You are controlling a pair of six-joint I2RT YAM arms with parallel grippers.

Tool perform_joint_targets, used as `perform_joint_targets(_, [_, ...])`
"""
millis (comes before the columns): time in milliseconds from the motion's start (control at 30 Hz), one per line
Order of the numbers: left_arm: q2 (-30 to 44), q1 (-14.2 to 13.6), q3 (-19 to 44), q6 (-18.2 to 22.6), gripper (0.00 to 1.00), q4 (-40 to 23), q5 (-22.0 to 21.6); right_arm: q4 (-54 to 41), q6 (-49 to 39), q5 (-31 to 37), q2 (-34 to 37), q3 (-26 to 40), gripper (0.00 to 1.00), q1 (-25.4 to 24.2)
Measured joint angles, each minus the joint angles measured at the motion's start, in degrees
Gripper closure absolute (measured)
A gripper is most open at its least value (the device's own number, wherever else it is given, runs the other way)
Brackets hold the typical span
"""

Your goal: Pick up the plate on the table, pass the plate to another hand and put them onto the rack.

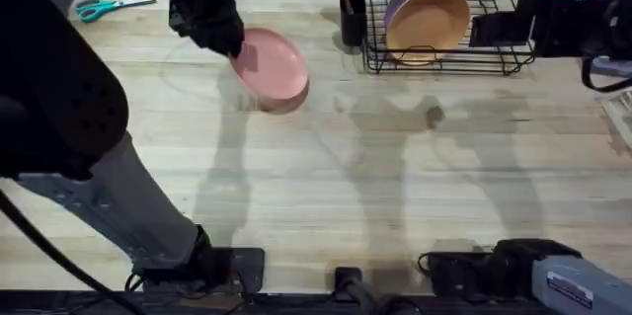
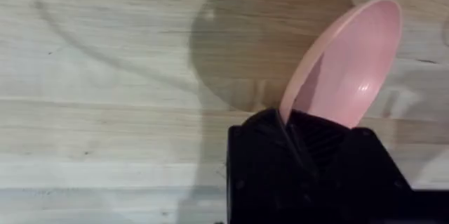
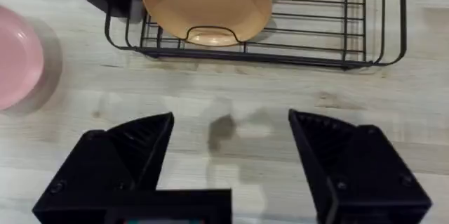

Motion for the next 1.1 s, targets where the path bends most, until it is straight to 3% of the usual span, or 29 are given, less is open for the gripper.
perform_joint_targets(300, [0.0,-3.7,6.5,-0.4,0.958,-1.8,4.4,-0.1,0.0,0.0,0.0,0.0,0.003,0.0])
perform_joint_targets(800, [0.0,-6.8,8.6,-0.8,0.958,0.5,21.3,-2.0,0.2,-0.2,0.0,0.0,0.003,0.0])
perform_joint_targets(1100, [0.0,-10.6,8.6,-0.9,0.958,1.4,23.7,-2.5,1.3,-9.9,0.0,0.0,0.003,0.0])
